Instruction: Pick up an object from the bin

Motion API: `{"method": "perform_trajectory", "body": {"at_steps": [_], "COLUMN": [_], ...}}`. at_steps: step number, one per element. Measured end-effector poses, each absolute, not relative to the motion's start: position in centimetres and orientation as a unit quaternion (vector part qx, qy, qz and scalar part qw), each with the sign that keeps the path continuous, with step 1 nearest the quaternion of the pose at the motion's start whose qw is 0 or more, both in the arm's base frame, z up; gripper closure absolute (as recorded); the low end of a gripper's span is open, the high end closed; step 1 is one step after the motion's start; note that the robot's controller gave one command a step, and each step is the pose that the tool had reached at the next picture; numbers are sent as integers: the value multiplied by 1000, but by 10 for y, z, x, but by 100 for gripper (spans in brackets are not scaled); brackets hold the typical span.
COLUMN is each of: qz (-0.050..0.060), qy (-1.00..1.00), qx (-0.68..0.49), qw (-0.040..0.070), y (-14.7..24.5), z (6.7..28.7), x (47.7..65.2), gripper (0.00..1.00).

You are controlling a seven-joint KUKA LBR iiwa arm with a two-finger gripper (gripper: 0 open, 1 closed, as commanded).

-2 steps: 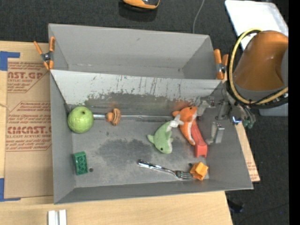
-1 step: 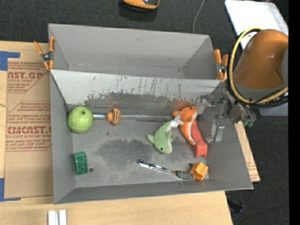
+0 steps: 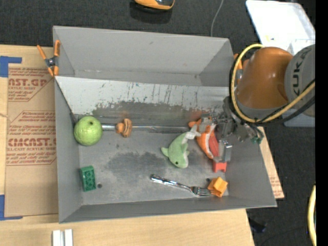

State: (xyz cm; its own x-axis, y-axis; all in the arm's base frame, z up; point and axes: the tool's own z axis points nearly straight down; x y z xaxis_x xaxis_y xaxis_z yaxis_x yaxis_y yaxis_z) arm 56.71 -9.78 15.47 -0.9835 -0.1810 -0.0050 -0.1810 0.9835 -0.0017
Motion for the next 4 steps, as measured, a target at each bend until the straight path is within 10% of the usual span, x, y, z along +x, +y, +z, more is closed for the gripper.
{"method": "perform_trajectory", "body": {"at_steps": [2, 3, 4], "qz": [-1, -3, -2], "qy": [940, 897, 861], "qx": [-342, -441, -508], "qw": [2, 6, 6], "y": [-43, -34, -35], "z": [131, 75, 70], "x": [585, 593, 586], "gripper": [0, 0, 100]}}
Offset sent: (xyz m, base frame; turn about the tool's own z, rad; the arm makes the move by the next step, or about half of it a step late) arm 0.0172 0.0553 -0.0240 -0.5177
